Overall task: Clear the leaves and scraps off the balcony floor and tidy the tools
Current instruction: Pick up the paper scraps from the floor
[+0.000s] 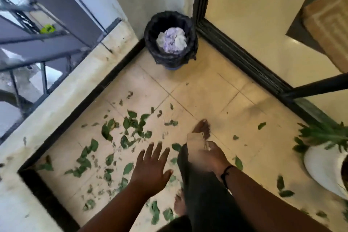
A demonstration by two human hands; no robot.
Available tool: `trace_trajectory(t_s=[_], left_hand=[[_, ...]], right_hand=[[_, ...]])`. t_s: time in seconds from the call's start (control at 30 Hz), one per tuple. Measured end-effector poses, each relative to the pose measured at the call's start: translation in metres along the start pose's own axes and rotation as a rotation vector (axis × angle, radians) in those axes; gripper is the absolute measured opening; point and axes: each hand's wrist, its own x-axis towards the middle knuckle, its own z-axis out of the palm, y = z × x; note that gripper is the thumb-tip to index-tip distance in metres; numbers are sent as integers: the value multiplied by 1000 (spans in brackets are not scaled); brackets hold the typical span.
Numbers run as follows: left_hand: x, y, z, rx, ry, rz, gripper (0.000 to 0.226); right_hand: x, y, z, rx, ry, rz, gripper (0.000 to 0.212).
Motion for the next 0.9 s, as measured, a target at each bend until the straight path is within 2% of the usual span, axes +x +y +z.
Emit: trace_trajectory(t_s=[0.1,0.23,0.3,0.37,0.47,0.5,0.67,0.73,0.8,0.9], left_hand=[[13,-12,-31,-8,-140,-42,72],[17,-30,-43,-35,-164,41,66],[34,-48,-37,-62,-80,25,57],[50,-63,-71,-66,-92,34,62],[94,-97,-116,-127,-66,63,76],[108,-106,-127,-144,-67,28,79],[160,-151,-176,-124,12,74,76],[166,-171,-191,-129,65,89,74],[170,-189,-201,-138,72,96,73],[181,-214,-201,-105,34,102,78]], right_hand=[[18,-26,-6,-43,47,50,45],[21,-45,-7,-110,92,131,45],[30,-62,-4,-155,72,177,44],[43,-80,7,-102,65,193,50],[70,-115,35,-60,52,128,71],[75,-131,45,-71,66,105,71],[102,-252,94,-98,186,-133,29],[122,-303,109,-238,273,-280,30],[142,-341,121,-431,353,-385,47],[167,-379,135,-637,369,-433,51]])
